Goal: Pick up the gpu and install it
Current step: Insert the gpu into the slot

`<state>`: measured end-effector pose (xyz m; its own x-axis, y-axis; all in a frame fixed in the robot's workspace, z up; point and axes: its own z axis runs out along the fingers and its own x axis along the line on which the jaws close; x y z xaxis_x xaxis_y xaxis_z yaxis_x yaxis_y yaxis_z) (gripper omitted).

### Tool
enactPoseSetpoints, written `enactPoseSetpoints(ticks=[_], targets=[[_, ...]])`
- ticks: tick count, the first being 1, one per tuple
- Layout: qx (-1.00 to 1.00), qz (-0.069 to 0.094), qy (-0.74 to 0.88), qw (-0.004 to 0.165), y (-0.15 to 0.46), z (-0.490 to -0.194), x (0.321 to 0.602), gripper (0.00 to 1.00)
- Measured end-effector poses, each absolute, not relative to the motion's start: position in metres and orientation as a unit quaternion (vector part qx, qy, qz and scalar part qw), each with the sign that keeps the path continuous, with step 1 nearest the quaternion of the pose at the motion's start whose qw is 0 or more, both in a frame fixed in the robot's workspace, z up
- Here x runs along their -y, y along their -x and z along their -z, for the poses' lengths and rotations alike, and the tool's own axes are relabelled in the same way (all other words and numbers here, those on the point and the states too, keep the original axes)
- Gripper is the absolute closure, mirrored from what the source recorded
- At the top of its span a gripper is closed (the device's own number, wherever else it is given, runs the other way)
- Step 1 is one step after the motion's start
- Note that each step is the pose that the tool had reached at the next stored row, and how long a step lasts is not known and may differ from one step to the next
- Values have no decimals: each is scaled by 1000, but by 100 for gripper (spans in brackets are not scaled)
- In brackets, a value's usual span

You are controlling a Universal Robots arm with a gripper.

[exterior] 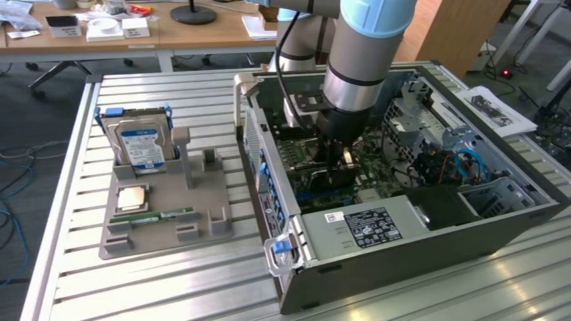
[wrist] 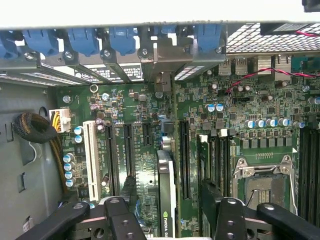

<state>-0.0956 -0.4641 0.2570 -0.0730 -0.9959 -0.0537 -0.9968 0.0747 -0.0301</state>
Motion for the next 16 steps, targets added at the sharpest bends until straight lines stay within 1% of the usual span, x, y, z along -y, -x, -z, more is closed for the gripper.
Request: enactPoseSetpoints(ticks=[14, 16], targets=[[-732, -7, 680, 30, 96, -257, 465, 36], [-732, -7, 680, 30, 96, -257, 465, 38]])
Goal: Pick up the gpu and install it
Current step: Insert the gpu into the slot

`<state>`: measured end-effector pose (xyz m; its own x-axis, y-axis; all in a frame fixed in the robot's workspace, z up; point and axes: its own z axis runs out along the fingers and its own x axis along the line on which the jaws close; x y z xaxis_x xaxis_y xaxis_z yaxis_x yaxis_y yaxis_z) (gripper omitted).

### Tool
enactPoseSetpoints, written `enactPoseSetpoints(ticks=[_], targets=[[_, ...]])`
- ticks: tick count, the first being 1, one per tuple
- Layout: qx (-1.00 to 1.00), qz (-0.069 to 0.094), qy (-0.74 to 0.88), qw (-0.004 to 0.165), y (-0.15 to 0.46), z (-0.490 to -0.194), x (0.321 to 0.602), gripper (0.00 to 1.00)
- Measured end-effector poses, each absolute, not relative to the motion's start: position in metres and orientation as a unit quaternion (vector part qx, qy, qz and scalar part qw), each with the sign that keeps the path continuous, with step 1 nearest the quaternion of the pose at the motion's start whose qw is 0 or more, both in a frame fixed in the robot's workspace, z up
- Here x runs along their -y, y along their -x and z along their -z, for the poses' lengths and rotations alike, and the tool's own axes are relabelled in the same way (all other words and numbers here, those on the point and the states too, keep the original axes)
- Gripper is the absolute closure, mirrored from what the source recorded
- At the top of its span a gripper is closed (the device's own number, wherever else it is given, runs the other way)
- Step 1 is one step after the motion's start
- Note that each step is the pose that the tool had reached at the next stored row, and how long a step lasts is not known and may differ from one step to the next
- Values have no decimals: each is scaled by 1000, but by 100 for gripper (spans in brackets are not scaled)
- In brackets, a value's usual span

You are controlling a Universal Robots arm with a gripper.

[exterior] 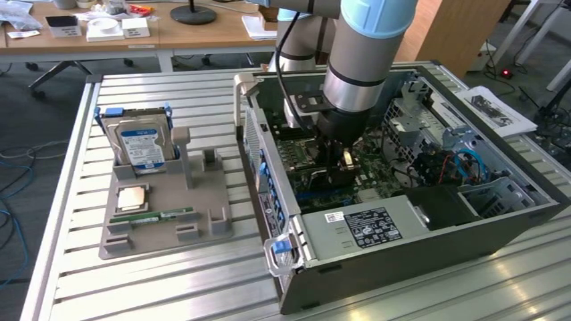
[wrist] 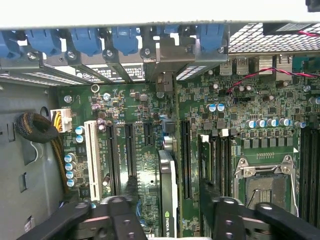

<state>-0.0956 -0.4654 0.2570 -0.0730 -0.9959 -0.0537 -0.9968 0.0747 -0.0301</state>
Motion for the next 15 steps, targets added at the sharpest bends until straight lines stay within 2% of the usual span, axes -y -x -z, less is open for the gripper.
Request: enactPoseSetpoints(ticks=[1, 11, 13, 14, 15], targets=[[-732, -7, 680, 30, 96, -257, 465, 45], [-732, -7, 680, 30, 96, -257, 465, 45], [-732, -7, 680, 30, 96, -257, 465, 46], [-732, -7, 680, 30, 96, -257, 465, 53], [-732, -7, 680, 30, 96, -257, 465, 53]])
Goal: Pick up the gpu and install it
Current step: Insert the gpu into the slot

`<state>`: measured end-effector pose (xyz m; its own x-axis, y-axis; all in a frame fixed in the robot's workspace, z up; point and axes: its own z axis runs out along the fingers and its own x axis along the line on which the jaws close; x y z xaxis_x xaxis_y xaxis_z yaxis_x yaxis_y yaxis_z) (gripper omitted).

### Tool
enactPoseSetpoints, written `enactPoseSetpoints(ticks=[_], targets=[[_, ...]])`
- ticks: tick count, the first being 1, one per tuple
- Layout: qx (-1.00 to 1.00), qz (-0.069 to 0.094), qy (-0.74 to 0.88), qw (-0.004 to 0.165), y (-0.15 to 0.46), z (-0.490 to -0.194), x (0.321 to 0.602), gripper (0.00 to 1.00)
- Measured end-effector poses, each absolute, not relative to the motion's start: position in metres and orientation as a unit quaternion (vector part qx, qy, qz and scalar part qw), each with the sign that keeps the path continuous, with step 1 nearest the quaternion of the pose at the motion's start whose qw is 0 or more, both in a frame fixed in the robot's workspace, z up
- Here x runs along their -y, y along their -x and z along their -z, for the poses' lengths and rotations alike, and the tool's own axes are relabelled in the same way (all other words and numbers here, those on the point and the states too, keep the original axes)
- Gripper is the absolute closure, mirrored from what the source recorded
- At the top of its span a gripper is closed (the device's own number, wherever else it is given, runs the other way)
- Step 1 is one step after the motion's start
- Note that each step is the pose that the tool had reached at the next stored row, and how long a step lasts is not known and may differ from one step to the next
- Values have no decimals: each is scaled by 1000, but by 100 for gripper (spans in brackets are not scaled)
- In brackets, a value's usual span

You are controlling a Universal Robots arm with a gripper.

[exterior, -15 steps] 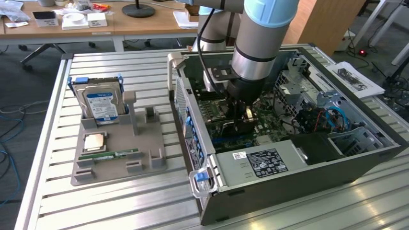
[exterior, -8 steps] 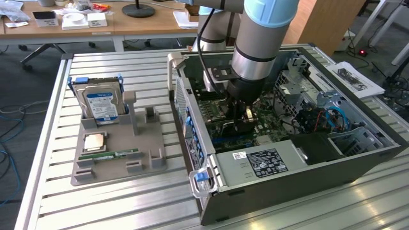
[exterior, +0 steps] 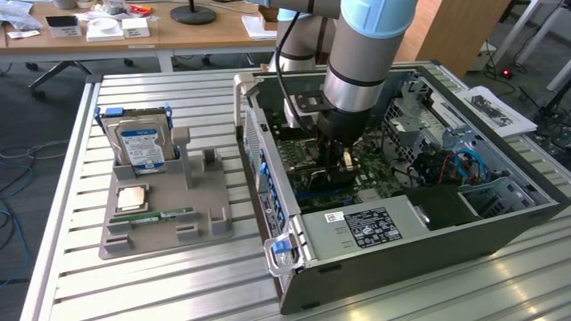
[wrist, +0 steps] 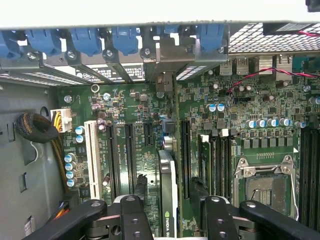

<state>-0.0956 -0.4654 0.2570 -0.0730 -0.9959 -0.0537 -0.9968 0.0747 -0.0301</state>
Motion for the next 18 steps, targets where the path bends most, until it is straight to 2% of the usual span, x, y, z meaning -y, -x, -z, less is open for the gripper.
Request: enactPoseSetpoints(ticks=[5, 6, 13, 14, 18], targets=[[-732, -7, 680, 30, 96, -257, 465, 55], [-732, -7, 680, 30, 96, -257, 465, 61], [-732, -7, 680, 30, 96, -257, 465, 62], [-732, -7, 680, 30, 96, -257, 465, 69], [-732, -7, 680, 30, 96, -257, 465, 69]])
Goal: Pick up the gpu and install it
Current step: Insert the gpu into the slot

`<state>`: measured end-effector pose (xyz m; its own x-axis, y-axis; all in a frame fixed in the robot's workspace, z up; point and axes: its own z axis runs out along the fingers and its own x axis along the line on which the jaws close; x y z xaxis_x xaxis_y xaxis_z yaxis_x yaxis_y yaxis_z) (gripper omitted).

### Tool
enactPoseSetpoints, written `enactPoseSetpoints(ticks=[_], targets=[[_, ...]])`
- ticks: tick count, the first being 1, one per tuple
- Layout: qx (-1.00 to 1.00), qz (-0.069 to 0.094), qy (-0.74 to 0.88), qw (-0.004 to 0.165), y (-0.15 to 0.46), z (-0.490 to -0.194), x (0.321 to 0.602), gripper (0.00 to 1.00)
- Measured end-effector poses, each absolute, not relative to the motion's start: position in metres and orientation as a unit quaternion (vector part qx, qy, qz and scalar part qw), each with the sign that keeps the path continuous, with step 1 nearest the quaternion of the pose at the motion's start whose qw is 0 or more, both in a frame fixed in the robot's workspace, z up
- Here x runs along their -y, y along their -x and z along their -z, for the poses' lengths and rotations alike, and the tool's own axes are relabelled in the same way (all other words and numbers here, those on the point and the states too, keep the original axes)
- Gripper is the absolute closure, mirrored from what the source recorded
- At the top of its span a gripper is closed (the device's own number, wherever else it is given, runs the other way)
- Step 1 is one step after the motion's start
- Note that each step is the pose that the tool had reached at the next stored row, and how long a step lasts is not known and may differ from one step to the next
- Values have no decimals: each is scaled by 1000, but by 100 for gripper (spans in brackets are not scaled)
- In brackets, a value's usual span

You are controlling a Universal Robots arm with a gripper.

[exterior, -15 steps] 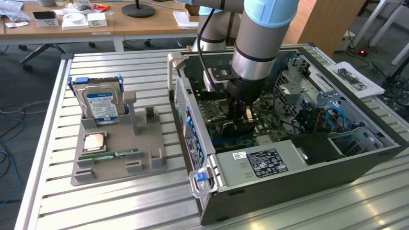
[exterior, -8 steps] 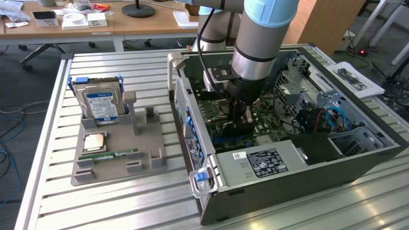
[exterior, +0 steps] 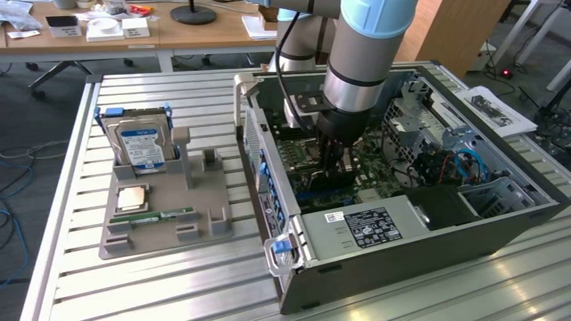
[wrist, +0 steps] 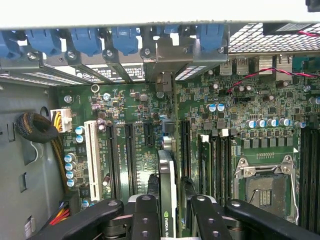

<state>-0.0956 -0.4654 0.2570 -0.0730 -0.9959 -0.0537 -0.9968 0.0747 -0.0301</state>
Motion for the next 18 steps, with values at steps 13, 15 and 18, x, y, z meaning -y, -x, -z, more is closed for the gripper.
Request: enactPoseSetpoints(ticks=[13, 15, 18], targets=[[-732, -7, 680, 30, 96, -257, 465, 73], [-732, -7, 680, 30, 96, -257, 465, 73], [-732, -7, 680, 30, 96, -257, 466, 73]])
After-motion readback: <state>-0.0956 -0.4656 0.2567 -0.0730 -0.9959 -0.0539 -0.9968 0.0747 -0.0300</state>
